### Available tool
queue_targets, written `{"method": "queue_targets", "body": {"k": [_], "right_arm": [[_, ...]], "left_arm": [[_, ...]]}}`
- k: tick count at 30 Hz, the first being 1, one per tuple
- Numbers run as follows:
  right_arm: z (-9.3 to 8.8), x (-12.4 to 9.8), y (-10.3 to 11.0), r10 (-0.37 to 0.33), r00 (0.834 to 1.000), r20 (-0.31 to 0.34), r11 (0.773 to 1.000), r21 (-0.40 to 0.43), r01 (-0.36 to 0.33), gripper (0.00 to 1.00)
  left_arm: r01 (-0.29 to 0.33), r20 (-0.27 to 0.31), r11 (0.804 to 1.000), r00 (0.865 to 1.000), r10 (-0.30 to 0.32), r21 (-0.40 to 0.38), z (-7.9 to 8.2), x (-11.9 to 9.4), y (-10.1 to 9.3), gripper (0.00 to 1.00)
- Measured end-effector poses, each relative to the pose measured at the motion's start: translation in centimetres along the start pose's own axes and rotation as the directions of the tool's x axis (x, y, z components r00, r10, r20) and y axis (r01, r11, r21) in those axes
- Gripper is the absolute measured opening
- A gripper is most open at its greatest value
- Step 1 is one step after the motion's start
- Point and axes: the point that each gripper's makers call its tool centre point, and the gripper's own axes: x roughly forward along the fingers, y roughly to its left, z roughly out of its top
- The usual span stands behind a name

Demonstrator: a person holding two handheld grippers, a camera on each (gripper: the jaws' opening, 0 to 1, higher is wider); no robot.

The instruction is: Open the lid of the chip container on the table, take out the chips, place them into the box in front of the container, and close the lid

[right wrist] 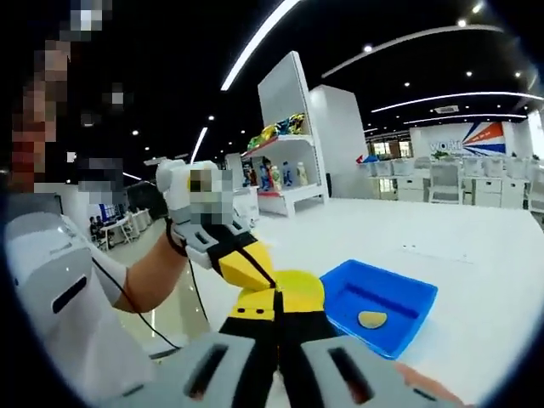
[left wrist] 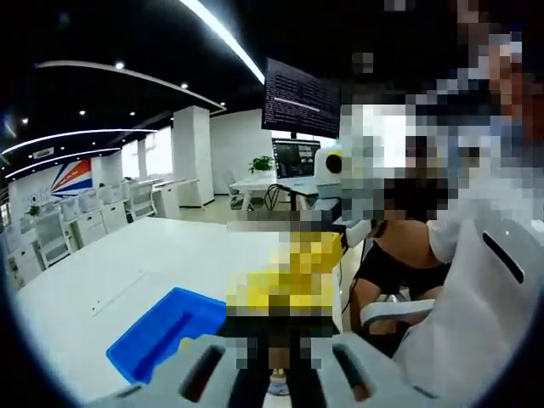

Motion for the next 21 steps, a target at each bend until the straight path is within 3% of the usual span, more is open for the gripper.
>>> {"method": "queue_targets", "body": {"k": [12,15,17,19,21], "right_arm": [[0.15,0.14,0.14,-0.005,1.000,0.011,0.999,-0.045,0.006,0.00],[0.17,0.18,0.22,-0.008,1.000,0.011,0.998,-0.069,0.008,0.00],[0.18,0.19,0.22,-0.007,1.000,0.016,0.997,-0.075,0.008,0.00],[0.22,0.19,0.24,0.001,1.000,0.025,0.997,-0.080,0.001,0.00],[0.24,0.14,0.16,0.009,0.999,0.034,0.997,-0.079,-0.006,0.00]], "left_arm": [[0.021,0.064,1.000,0.998,-0.020,-0.012,0.11,-0.29,-0.05,0.02],[0.025,0.099,1.000,0.995,-0.024,-0.003,0.22,-0.42,-0.09,0.02],[0.027,0.135,0.999,0.990,-0.033,0.044,0.40,-0.47,-0.27,0.02],[0.037,0.151,0.999,0.988,-0.036,-0.006,0.34,-0.67,-0.04,0.02],[0.038,0.172,0.999,0.984,-0.039,0.008,0.34,-0.78,-0.05,0.02]]}}
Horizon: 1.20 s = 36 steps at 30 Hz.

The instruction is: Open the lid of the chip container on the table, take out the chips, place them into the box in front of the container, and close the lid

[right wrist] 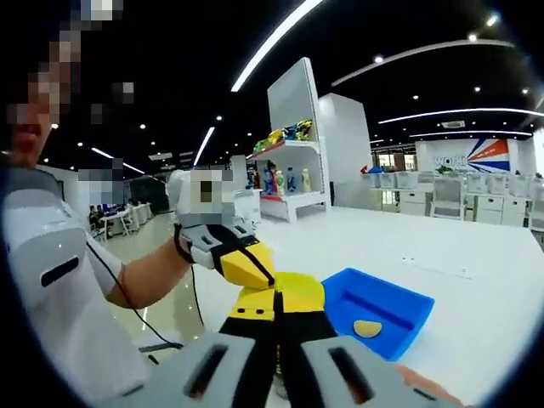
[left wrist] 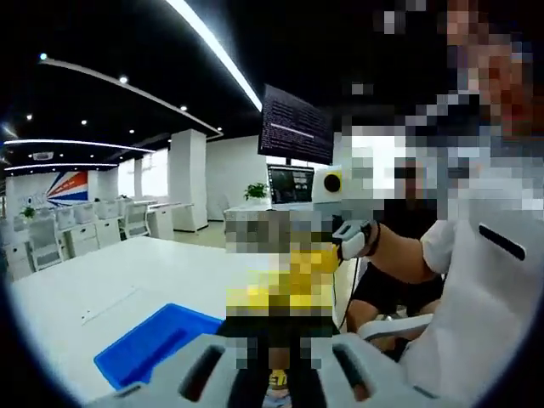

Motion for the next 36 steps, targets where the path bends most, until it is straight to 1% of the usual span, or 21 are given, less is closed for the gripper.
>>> {"method": "queue_targets", "body": {"k": [5,10,12,15,16,17,18,19,20,23,24,25,26,27,28,29,30,31,33,35,36], "right_arm": [[0.1,0.0,0.0,0.008,1.000,0.025,1.000,0.018,-0.008,0.00],[0.2,0.0,-0.1,-0.001,0.998,0.070,1.000,-0.010,0.002,0.01],[0.4,0.0,0.0,0.008,0.995,0.100,0.999,-0.034,-0.005,0.01],[0.7,-0.1,0.0,0.029,0.987,0.156,0.999,-0.021,-0.025,0.02],[1.3,-0.2,-0.1,0.030,0.980,0.199,1.000,-0.001,-0.031,0.04],[2.4,-0.7,0.3,0.060,0.961,0.270,0.998,0.019,-0.067,0.08],[3.4,-1.2,0.6,0.084,0.937,0.339,0.994,0.037,-0.103,0.13],[4.7,-2.2,0.4,0.090,0.903,0.421,0.988,0.076,-0.134,0.18],[5.1,-2.7,0.0,0.081,0.890,0.449,0.986,0.092,-0.136,0.20],[4.7,-4.1,-2.9,-0.030,0.892,0.452,0.996,0.090,-0.012,0.21],[4.4,-4.4,-3.6,-0.050,0.892,0.450,0.995,0.095,0.008,0.23],[4.0,-4.8,-4.4,-0.079,0.891,0.448,0.990,0.139,0.017,0.23],[3.9,-5.1,-4.8,-0.091,0.888,0.451,0.988,0.155,0.022,0.22],[3.9,-5.9,-6.1,-0.127,0.866,0.484,0.985,0.168,0.051,0.22],[3.8,-6.3,-6.7,-0.136,0.856,0.499,0.985,0.157,0.066,0.23],[3.0,-6.7,-7.4,-0.144,0.863,0.483,0.986,0.146,0.082,0.25],[2.1,-6.9,-8.2,-0.170,0.873,0.458,0.984,0.124,0.126,0.28],[0.7,-7.0,-9.5,-0.216,0.884,0.415,0.976,0.067,0.207,0.31],[-2.1,-6.8,-11.3,-0.282,0.902,0.326,0.951,-0.030,0.308,0.37],[-5.1,-6.2,-12.2,-0.305,0.922,0.237,0.939,-0.084,0.333,0.40],[-6.1,-6.0,-12.5,-0.311,0.927,0.211,0.938,-0.090,0.335,0.41]], "left_arm": [[0.001,0.027,1.000,1.000,-0.001,-0.001,0.2,-0.1,0.1,0.03],[-0.003,0.040,1.000,0.999,0.003,0.002,0.3,-0.1,0.0,0.05],[0.010,0.062,1.000,0.998,-0.010,-0.001,0.3,-0.2,-0.3,0.11],[0.072,0.101,0.997,0.992,-0.073,0.014,0.4,-0.4,-1.5,0.26],[0.083,0.107,0.996,0.991,-0.084,0.011,0.4,-0.6,-1.7,0.29],[0.084,0.108,0.996,0.991,-0.085,0.016,0.3,-0.7,-1.7,0.33],[0.072,0.111,0.997,0.991,-0.074,0.030,0.2,-0.9,-1.6,0.39],[0.049,0.125,0.998,0.991,-0.055,0.044,0.4,-1.2,-1.2,0.43],[0.031,0.144,0.998,0.989,-0.038,0.051,0.6,-1.7,-0.9,0.46],[-0.049,0.248,0.999,0.968,0.041,0.024,1.8,-4.0,0.8,0.46],[-0.068,0.281,0.998,0.958,0.063,0.009,2.2,-4.8,1.3,0.46],[-0.122,0.325,0.993,0.939,0.117,-0.006,2.5,-6.2,2.5,0.46],[-0.200,0.342,0.980,0.922,0.180,0.024,2.1,-7.7,3.8,0.46],[-0.251,0.348,0.967,0.912,0.218,0.050,1.8,-8.7,4.6,0.46],[-0.300,0.352,0.952,0.899,0.259,0.066,1.3,-9.7,5.4,0.46],[-0.356,0.333,0.932,0.888,0.317,0.062,0.0,-10.8,6.5,0.46],[-0.369,0.307,0.929,0.889,0.340,0.039,-1.0,-11.3,7.1,0.47],[-0.366,0.269,0.931,0.896,0.353,-0.004,-2.7,-11.6,7.7,0.48],[-0.408,0.181,0.911,0.894,0.411,-0.056,-5.7,-12.2,9.3,0.53],[-0.429,0.110,0.902,0.896,0.431,-0.036,-8.0,-12.1,10.0,0.55],[-0.450,0.061,0.892,0.890,0.452,-0.040,-9.6,-11.9,10.5,0.55]]}}
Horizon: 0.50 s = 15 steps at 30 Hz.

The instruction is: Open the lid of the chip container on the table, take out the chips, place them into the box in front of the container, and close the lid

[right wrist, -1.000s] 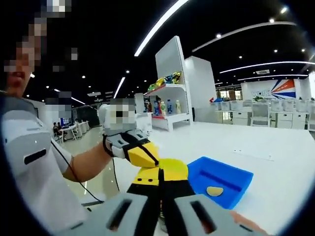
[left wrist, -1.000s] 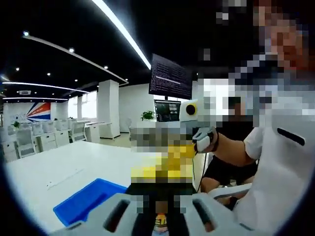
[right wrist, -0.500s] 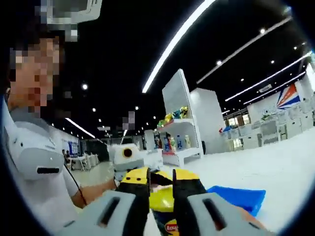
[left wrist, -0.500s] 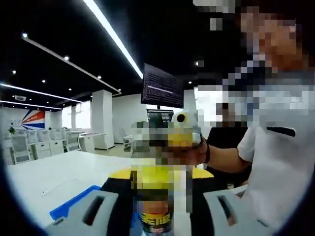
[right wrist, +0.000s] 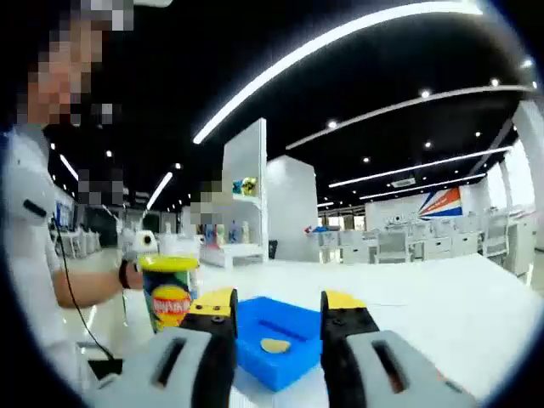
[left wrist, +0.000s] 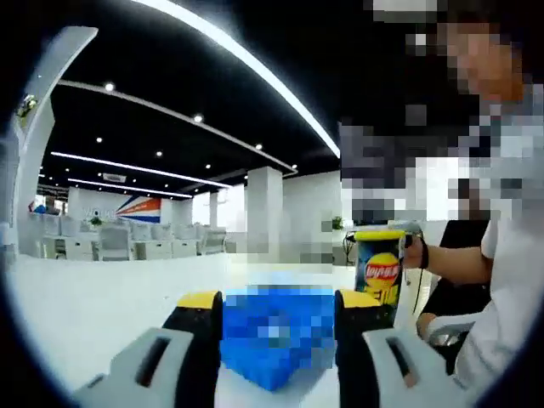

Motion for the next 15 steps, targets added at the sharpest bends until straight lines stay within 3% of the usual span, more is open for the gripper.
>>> {"method": "queue_targets", "body": {"k": [5,8,9,10,11,14,15], "right_arm": [[-5.1,1.4,-0.4,0.006,0.996,-0.092,0.998,0.060,-0.001,0.51],[-7.0,2.2,0.4,0.032,0.989,-0.147,0.999,0.003,-0.032,0.55],[-7.6,2.5,0.9,0.051,0.984,-0.171,0.998,-0.024,-0.056,0.58],[-7.8,2.8,1.1,0.052,0.983,-0.177,0.998,-0.023,-0.057,0.60],[-8.2,3.2,1.5,0.068,0.980,-0.186,0.997,-0.029,-0.074,0.61],[-8.8,4.0,1.9,0.099,0.976,-0.196,0.994,-0.035,-0.108,0.62],[-9.0,4.1,2.0,0.108,0.973,-0.204,0.993,-0.032,-0.117,0.62]], "left_arm": [[-0.007,-0.153,1.000,0.988,0.010,0.024,-4.8,2.3,-0.4,0.58],[-0.014,-0.172,1.000,0.985,0.016,0.014,-6.0,3.6,-0.7,0.58],[-0.037,-0.168,0.998,0.985,0.045,0.051,-6.1,3.8,-0.4,0.57],[-0.047,-0.161,0.989,0.985,0.070,0.143,-6.1,4.0,0.0,0.57],[-0.040,-0.158,0.986,0.985,0.066,0.159,-6.3,4.2,-0.1,0.57],[0.029,-0.165,0.999,0.986,-0.023,0.034,-7.1,4.9,-1.7,0.60],[0.011,-0.169,0.998,0.986,-0.001,0.055,-7.3,5.1,-1.2,0.62]]}}
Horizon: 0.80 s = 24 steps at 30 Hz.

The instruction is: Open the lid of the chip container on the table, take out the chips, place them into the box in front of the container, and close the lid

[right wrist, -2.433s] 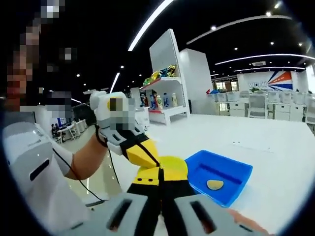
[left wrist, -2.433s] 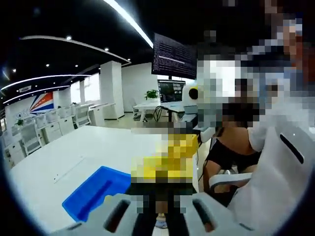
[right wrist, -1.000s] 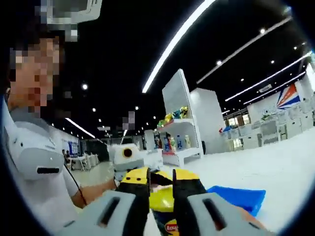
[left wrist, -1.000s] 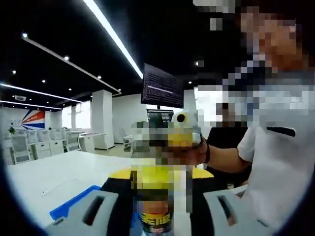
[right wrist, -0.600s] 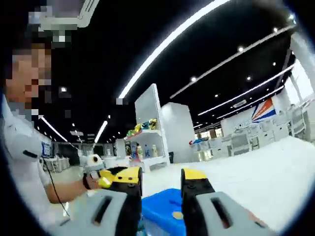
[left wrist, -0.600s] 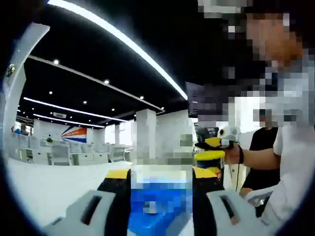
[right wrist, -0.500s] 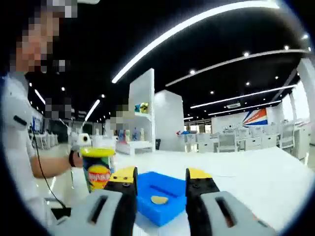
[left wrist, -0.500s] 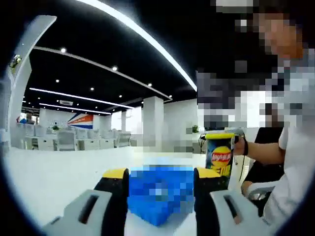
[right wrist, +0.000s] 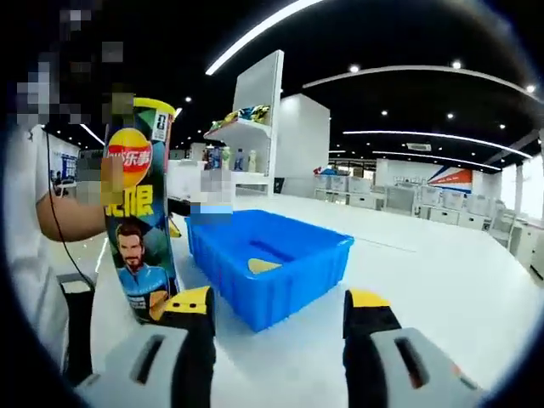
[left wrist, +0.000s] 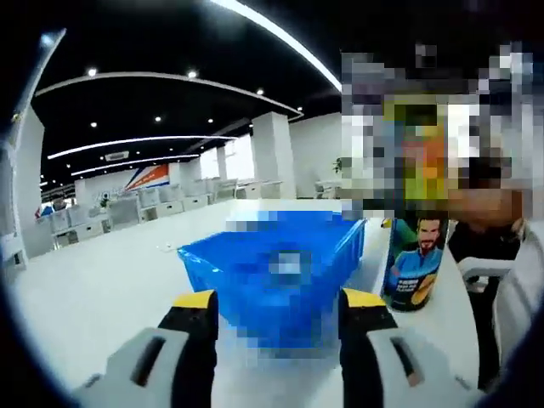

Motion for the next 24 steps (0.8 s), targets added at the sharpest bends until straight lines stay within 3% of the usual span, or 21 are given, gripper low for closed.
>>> {"method": "queue_targets", "body": {"k": [4,6,20,24], "right_arm": [[-0.9,0.8,0.1,0.011,1.000,-0.027,1.000,-0.008,-0.011,0.62],[-1.1,1.2,0.1,0.022,0.999,-0.026,1.000,-0.005,-0.022,0.63],[-1.5,4.1,0.0,0.034,0.999,-0.011,0.999,0.039,-0.034,0.65],[-1.9,4.6,-0.1,0.006,1.000,-0.017,1.000,0.015,-0.006,0.55]], "left_arm": [[-0.022,-0.033,1.000,0.999,0.022,0.002,-1.2,0.7,0.7,0.61],[-0.014,-0.015,0.999,1.000,0.014,-0.035,-1.2,0.8,0.7,0.61],[-0.027,0.002,0.999,1.000,0.027,-0.022,-1.3,1.9,1.6,0.58],[-0.031,0.006,0.999,0.999,0.031,-0.036,-1.3,2.1,1.6,0.59]]}}
